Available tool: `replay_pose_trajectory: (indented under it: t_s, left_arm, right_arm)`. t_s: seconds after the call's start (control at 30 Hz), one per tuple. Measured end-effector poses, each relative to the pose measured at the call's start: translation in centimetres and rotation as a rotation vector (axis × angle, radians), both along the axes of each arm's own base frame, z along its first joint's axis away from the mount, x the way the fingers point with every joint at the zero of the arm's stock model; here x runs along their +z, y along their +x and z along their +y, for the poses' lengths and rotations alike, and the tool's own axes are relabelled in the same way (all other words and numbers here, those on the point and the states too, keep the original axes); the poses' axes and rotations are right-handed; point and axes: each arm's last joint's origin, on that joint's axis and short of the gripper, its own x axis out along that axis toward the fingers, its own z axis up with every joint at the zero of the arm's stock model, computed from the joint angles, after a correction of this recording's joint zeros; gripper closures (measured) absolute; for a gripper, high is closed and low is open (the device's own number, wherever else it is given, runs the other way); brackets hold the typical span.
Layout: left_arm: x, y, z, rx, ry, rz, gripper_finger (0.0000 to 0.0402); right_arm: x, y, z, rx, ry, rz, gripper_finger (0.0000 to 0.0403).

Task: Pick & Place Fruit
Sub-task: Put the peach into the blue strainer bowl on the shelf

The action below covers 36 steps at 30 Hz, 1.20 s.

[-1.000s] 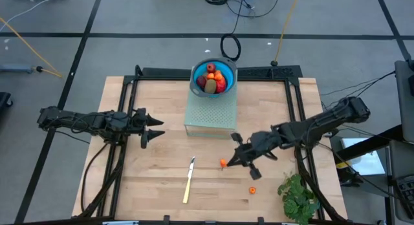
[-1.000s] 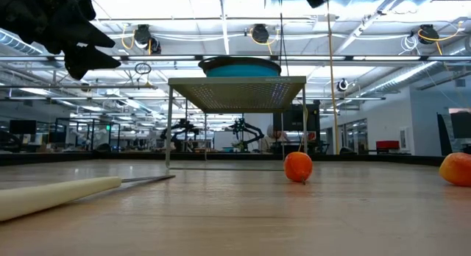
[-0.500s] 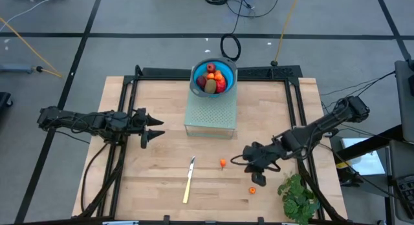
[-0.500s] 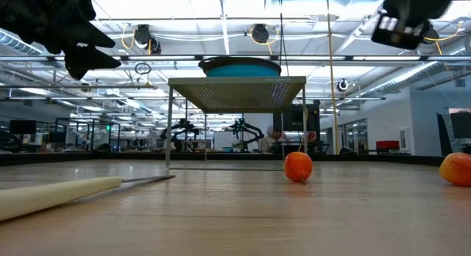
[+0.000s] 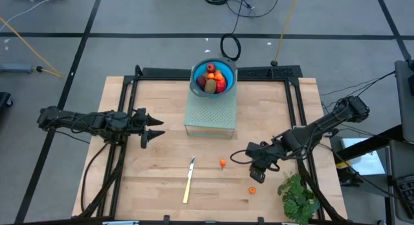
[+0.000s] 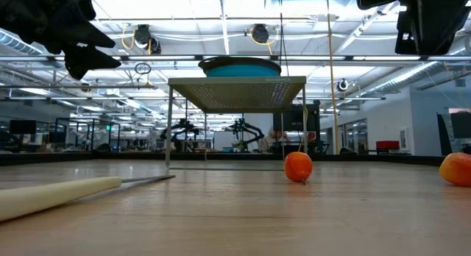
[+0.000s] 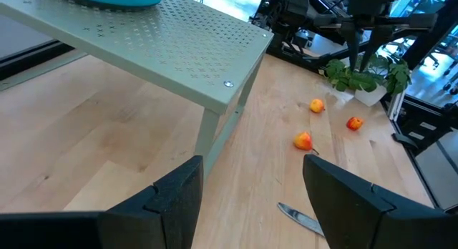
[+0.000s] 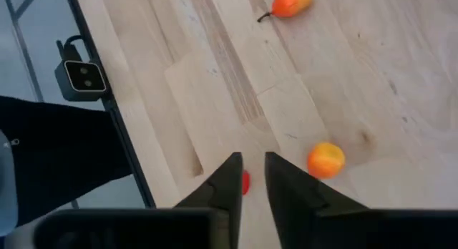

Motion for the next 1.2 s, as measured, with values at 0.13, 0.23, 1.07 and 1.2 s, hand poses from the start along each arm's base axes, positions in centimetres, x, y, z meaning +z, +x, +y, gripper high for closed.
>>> replay_pose_trajectory:
  t_s: [0.13, 0.23, 1.07, 1.2]
  left_arm:
    - [0.0, 0.0, 0.0, 0.0, 0.001, 0.0, 0.016]
    - [0.0, 0.0, 0.0, 0.0, 0.001, 0.001, 0.016]
    - [0.0, 0.0, 0.0, -0.005, 0.019, 0.003, 0.016]
    - [0.0, 0.0, 0.0, -0.006, 0.024, 0.003, 0.016]
  right_arm:
    - [0.0, 0.0, 0.0, -0.019, 0.006, 0.008, 0.0307]
    - [-0.1, -0.1, -0.1, -0.044, 0.013, 0.026, 0.0273]
    - [-7.0, -2.1, -0.4, -0.29, 0.265, 0.26, 0.014]
    - [-7.1, -2.1, -0.5, -0.309, 0.245, 0.25, 0.014]
